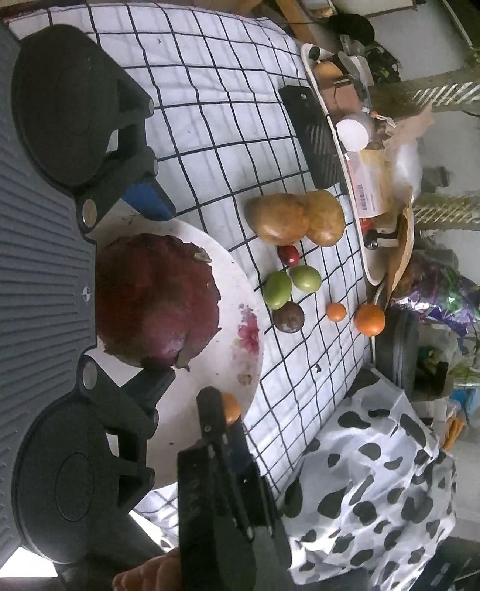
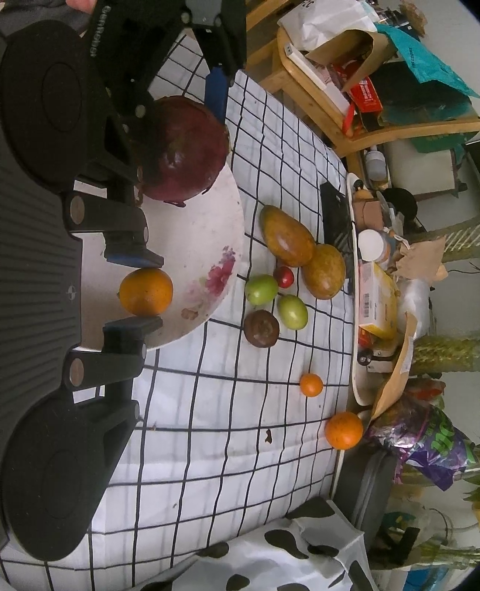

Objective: Organize fruits
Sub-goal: 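Carry the dragon fruit toward the plate with left gripper while right gripper releases the orange onto it, then lower the dragon fruit onto the plate and open the left gripper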

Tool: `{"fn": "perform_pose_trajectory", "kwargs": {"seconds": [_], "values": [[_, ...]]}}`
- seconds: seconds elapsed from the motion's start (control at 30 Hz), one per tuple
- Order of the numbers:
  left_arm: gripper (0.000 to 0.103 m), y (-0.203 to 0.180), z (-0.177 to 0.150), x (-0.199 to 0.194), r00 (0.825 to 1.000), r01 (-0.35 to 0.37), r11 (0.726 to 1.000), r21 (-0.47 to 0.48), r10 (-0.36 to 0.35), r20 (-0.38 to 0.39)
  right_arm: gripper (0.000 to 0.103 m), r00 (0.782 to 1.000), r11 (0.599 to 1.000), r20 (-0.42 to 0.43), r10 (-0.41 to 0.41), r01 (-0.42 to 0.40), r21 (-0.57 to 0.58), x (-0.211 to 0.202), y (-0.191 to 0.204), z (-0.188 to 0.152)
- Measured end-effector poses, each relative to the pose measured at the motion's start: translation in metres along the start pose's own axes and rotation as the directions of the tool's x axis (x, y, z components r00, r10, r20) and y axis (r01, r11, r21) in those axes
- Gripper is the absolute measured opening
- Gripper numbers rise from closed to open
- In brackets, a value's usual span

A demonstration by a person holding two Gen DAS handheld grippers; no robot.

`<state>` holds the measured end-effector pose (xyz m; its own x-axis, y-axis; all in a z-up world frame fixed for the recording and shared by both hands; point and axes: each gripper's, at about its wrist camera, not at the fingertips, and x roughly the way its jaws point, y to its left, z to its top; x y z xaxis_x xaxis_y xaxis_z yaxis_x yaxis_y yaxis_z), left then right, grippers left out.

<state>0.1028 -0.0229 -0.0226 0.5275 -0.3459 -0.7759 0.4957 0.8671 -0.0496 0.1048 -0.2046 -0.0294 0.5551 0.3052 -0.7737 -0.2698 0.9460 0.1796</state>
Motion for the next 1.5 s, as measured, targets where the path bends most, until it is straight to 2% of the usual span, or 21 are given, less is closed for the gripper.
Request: {"fn": "perform_pose_trajectory", "kwargs": {"seconds": [0.27, 0.3, 0.33, 0.37, 0.53, 0.6, 0.73, 0.9, 1.07, 1.3, 1.5], "values": [[0.085, -0.007, -0.007, -0.014, 1.000, 0.001, 1.000, 0.014, -0.001, 0.028, 0.030, 0.999, 0.998, 0.013, 0.031, -0.032, 0.057, 0.005, -0.001, 0.006], [0.085, -0.007, -0.008, -0.016, 0.999, 0.003, 1.000, 0.014, -0.004, 0.033, 0.036, 0.999, 0.997, 0.020, 0.037, -0.039, 0.065, 0.005, -0.001, 0.006], [0.085, -0.008, -0.009, -0.018, 0.999, 0.005, 1.000, 0.016, -0.006, 0.041, 0.054, 0.999, 0.996, 0.027, 0.041, -0.043, 0.076, 0.004, -0.002, 0.007], [0.085, -0.008, -0.010, -0.019, 0.999, 0.007, 1.000, 0.018, -0.008, 0.047, 0.065, 0.998, 0.995, 0.043, 0.043, -0.046, 0.084, 0.001, -0.002, 0.007], [0.085, -0.009, -0.017, -0.026, 0.995, 0.037, 0.999, 0.025, -0.039, 0.087, 0.079, 0.996, 0.996, 0.083, 0.020, -0.026, 0.082, -0.010, -0.002, 0.008], [0.085, -0.009, -0.019, -0.030, 0.993, 0.028, 0.999, 0.024, -0.031, 0.115, 0.083, 0.996, 0.997, 0.087, -0.004, -0.003, 0.079, -0.015, -0.002, 0.007], [0.085, -0.006, -0.021, -0.037, 0.985, 0.027, 1.000, 0.006, -0.027, 0.172, 0.099, 0.995, 0.998, 0.093, -0.029, 0.024, 0.059, -0.023, 0.002, 0.005], [0.085, 0.000, -0.019, -0.041, 0.979, 0.030, 0.999, -0.030, -0.024, 0.204, 0.103, 0.995, 0.996, 0.057, -0.085, 0.083, 0.038, -0.019, 0.009, 0.007], [0.085, 0.006, -0.018, -0.042, 0.978, 0.012, 0.998, -0.068, 0.003, 0.208, 0.103, 0.993, 0.994, 0.056, -0.108, 0.107, 0.013, -0.017, 0.010, 0.008], [0.085, 0.006, -0.014, -0.048, 0.972, -0.031, 0.993, -0.113, 0.056, 0.227, 0.103, 0.980, 0.980, 0.055, -0.193, 0.191, 0.047, -0.022, 0.004, 0.005], [0.085, 0.005, -0.014, -0.052, 0.972, -0.037, 0.992, -0.123, 0.065, 0.226, 0.103, 0.974, 0.973, 0.039, -0.223, 0.220, 0.064, -0.030, 0.002, -0.011]]}}
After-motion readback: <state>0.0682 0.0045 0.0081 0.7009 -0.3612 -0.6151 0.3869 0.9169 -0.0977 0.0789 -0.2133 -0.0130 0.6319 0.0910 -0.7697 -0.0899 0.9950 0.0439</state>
